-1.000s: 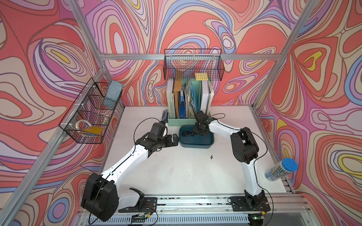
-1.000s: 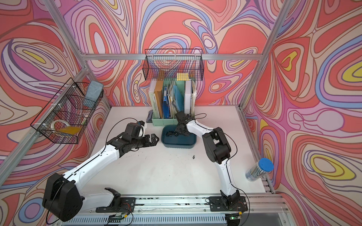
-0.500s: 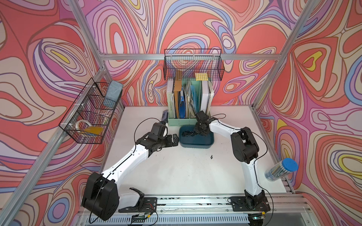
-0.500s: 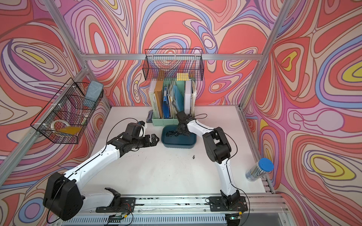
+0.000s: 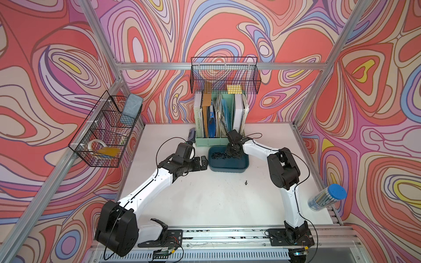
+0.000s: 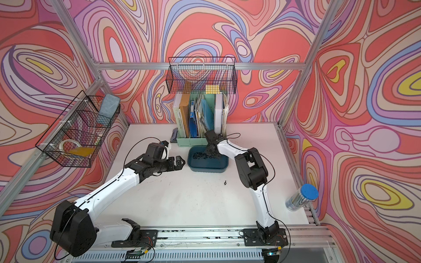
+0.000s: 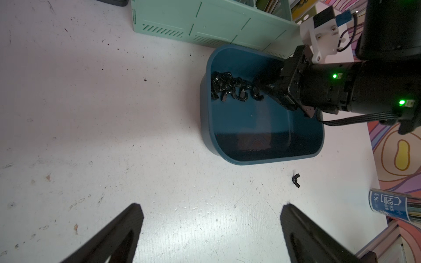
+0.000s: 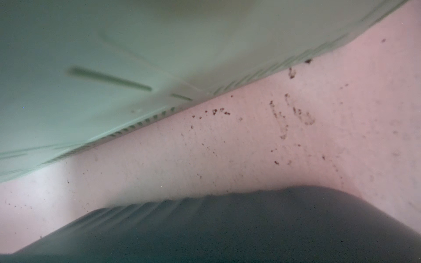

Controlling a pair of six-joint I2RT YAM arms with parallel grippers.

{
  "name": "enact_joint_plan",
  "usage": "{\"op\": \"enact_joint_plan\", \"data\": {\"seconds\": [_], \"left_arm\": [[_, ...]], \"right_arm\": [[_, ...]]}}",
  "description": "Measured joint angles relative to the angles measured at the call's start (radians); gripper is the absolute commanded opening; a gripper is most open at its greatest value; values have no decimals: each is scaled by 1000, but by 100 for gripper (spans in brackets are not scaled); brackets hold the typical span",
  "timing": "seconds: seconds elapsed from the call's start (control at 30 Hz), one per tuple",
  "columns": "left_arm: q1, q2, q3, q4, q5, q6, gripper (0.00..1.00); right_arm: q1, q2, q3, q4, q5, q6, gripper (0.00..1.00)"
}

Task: Take out the wing nut from the storage box
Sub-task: Pick up the wing nut from the storage box, then place the wing nut at the center of the board.

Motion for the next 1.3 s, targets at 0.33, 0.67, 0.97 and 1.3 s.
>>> {"op": "enact_joint_plan", "data": {"seconds": [0.33,0.67,0.97,1.3], "left_arm": [[0,0,0,0,8,0,99],[0,0,0,1,29,0,99],[0,8,0,10,60,0,99],[-1,13,0,16,86,0,99]], "right_arm": [[0,-10,-11,-3,6,-27,0],[0,-166,-97,-34,19,-108,0],[30,-386,-226,-96,36,-171,0],[111,-623,-450,-147,51,-184,0]]}}
